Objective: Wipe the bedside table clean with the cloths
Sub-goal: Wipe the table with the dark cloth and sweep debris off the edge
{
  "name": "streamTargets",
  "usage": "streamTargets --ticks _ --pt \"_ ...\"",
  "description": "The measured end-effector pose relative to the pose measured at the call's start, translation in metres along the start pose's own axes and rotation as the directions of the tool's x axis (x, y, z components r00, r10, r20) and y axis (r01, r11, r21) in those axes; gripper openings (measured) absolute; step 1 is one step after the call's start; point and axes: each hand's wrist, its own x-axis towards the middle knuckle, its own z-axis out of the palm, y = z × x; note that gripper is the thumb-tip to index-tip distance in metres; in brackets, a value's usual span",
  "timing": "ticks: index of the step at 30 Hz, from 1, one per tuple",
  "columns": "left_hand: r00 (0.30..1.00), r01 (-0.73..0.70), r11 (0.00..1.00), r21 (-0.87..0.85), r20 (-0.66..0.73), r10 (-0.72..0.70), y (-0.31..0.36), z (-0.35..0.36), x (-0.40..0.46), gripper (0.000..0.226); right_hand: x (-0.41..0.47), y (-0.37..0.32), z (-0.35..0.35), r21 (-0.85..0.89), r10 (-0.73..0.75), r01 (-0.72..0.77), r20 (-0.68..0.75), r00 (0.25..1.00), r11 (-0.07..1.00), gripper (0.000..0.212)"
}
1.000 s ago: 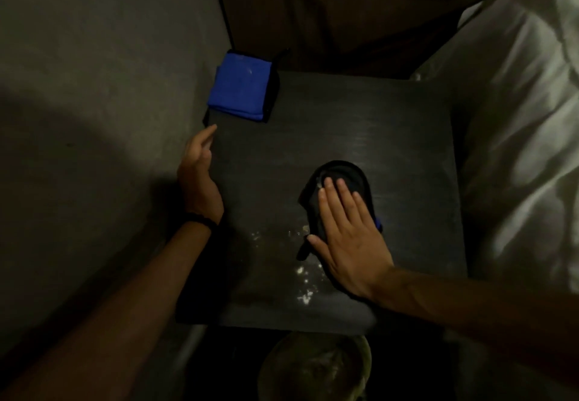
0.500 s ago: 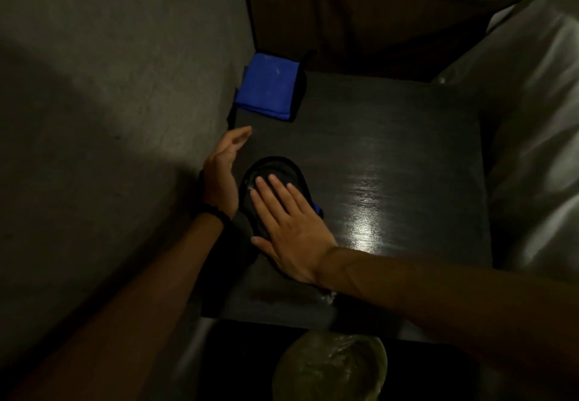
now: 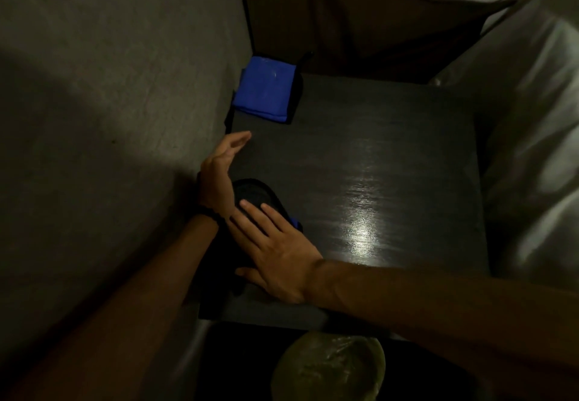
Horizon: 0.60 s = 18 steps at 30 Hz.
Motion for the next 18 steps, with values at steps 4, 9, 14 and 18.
streamTargets --ticks 4,9,14,18 --pt "0.999 -0.031 0.999 0.04 0.01 0.031 -0.006 -0.001 0.002 0.039 -0.016 0.001 0.002 -0.03 -0.07 0.07 0.004 0.998 0.997 0.079" --pt "0.998 -0.035 0.998 0.05 0.053 0.033 -0.01 -0.006 0.005 0.042 -0.031 0.007 0.006 -0.032 -0.091 0.092 0.031 0.995 0.995 0.079" --pt "0.998 -0.026 0.999 0.035 0.057 0.024 -0.009 -0.005 0.005 0.043 -0.055 0.019 0.01 -0.006 -0.067 0.067 0.03 0.997 0.998 0.078" --pt "0.997 -0.031 0.999 0.032 0.071 0.029 -0.01 -0.005 0.005 0.043 -0.081 0.035 0.012 0.001 -0.026 0.026 0.031 0.999 1.0 0.078"
